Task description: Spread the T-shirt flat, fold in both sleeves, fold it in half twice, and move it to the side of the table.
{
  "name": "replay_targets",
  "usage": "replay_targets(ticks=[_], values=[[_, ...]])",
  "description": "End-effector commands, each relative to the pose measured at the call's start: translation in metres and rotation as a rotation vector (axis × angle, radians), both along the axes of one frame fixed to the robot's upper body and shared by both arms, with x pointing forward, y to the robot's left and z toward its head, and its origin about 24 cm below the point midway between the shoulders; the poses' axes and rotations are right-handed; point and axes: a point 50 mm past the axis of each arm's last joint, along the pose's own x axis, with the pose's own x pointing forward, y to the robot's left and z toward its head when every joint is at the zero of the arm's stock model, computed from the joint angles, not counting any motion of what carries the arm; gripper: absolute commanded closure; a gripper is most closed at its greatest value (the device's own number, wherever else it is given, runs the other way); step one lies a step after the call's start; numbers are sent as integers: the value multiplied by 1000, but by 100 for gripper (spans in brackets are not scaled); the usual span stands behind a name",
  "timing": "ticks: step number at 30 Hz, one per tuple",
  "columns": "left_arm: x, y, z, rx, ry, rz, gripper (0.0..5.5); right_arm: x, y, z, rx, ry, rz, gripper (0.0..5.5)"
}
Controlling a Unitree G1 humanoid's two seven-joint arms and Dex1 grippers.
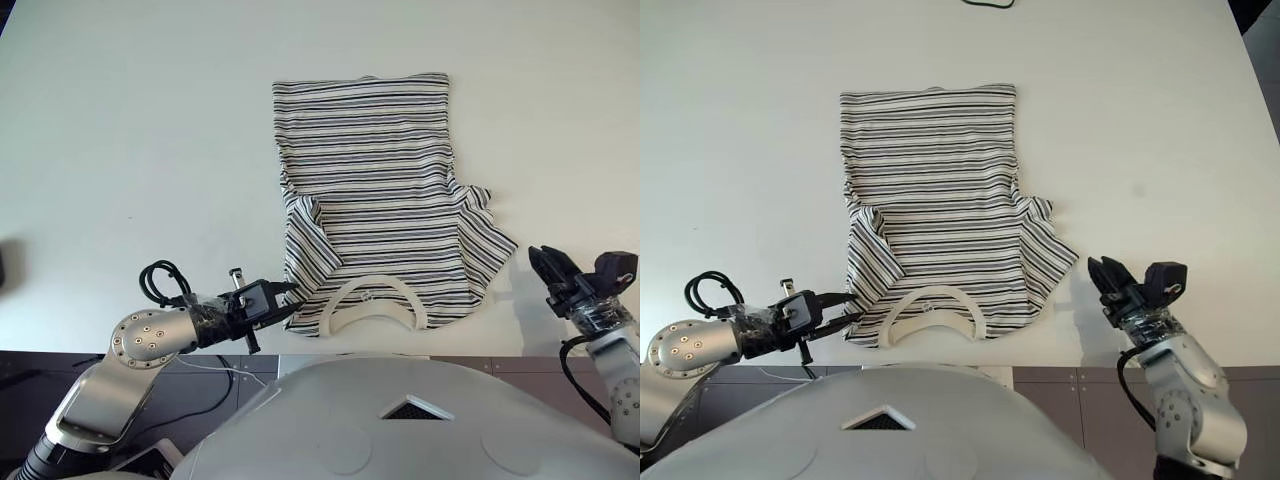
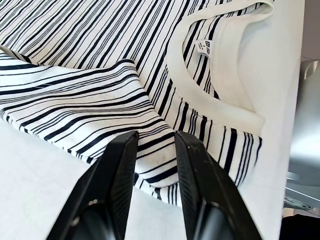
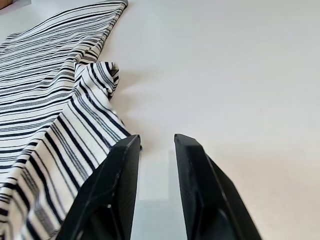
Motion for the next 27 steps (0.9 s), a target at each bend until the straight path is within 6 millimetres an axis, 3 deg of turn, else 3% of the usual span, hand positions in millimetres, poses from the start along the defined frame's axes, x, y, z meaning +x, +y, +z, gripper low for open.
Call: replay_targets(ticks=[1, 5, 14, 17, 21, 23, 27], values=[[-9, 7, -16, 30, 39, 12, 417, -1, 10, -4, 109, 85, -36, 425], [-22, 11, -32, 25, 90, -8, 417, 1, 15, -12, 167, 151, -72, 425], [-32, 16, -42, 9, 94, -39, 417, 5, 16, -15, 241, 162, -145, 425], [-31, 16, -43, 4, 85, -37, 413, 13, 17, -13, 243, 136, -149, 492], [-28, 19, -45, -13, 71, -35, 413, 16, 22, -14, 227, 117, -138, 538], [-17, 19, -37, -78, 69, 31, 413, 13, 24, -15, 196, 116, -116, 538], [14, 6, 10, -301, 83, 121, 413, 12, 30, -5, 112, 45, -29, 538]])
